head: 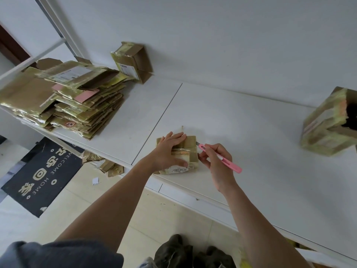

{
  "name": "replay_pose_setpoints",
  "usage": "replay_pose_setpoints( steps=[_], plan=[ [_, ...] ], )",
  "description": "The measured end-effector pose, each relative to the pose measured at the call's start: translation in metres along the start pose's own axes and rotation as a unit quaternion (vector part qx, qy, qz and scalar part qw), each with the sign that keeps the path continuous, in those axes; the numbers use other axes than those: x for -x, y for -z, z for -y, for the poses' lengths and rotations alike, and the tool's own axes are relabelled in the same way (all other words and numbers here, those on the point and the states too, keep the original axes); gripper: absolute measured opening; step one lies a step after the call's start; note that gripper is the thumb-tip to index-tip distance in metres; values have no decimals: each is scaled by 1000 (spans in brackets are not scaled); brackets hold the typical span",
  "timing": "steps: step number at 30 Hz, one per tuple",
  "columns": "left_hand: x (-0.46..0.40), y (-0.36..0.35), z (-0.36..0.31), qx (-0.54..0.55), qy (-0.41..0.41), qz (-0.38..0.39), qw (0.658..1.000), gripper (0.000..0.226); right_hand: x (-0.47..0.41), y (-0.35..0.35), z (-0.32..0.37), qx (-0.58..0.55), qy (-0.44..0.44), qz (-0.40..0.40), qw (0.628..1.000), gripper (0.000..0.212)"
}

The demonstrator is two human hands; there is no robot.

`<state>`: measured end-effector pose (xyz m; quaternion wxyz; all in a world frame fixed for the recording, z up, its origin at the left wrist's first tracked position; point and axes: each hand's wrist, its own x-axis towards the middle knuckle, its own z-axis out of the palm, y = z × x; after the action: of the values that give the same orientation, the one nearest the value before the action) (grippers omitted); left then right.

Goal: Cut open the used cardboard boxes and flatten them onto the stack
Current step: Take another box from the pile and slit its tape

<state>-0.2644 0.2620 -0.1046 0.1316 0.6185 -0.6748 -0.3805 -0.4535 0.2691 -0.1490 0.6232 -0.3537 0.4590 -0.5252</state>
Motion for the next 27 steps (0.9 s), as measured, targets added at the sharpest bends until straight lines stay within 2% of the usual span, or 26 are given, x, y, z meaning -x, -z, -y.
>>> replay_pose_setpoints(
  steps=[16, 27],
  plan=[
    [1, -5, -1, -26, 2, -5, 1000, 100, 18, 16, 1, 30, -8, 29, 999, 24],
    [1, -4, -2, -28, 1, 3, 1000, 100, 29, 17, 6, 78, 20, 44, 996, 14]
  ],
)
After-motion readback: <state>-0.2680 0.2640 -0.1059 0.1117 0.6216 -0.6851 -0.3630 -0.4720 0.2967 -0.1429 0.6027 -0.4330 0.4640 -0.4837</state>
